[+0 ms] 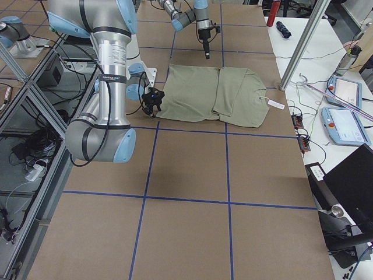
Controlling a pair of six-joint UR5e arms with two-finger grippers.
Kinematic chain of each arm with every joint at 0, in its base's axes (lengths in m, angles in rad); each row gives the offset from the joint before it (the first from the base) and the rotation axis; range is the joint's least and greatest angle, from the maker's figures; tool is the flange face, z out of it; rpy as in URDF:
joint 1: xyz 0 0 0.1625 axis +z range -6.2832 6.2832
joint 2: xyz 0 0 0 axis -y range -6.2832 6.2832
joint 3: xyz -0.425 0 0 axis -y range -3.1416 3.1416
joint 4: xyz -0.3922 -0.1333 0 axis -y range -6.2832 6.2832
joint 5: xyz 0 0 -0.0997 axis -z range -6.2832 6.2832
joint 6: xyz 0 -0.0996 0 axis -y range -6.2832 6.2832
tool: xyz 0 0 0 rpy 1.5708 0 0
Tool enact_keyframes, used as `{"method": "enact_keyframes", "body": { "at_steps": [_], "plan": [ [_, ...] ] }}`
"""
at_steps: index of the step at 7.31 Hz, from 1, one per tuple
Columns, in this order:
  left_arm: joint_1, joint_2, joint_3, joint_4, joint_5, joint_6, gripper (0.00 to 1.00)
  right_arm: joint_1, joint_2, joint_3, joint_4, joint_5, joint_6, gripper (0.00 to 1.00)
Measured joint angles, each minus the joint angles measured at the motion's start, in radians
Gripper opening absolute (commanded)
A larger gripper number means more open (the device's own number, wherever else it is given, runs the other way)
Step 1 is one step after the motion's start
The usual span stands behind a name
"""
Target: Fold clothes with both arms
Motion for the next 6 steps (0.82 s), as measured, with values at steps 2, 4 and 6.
{"method": "enact_keyframes", "body": {
  "at_steps": [2,4,6],
  "plan": [
    [0.0,0.0,0.0,-0.001,0.0,0.0,0.9,0.001,-0.006,-0.001,-0.001,0.0,-0.001,0.14],
    [0.0,0.001,0.0,-0.005,0.0,-0.001,0.9,0.001,-0.019,0.0,-0.001,0.001,-0.001,0.0],
    [0.001,0.001,0.001,-0.007,0.001,-0.007,0.9,0.002,-0.027,0.005,-0.001,0.004,-0.003,0.0]
  ]
}}
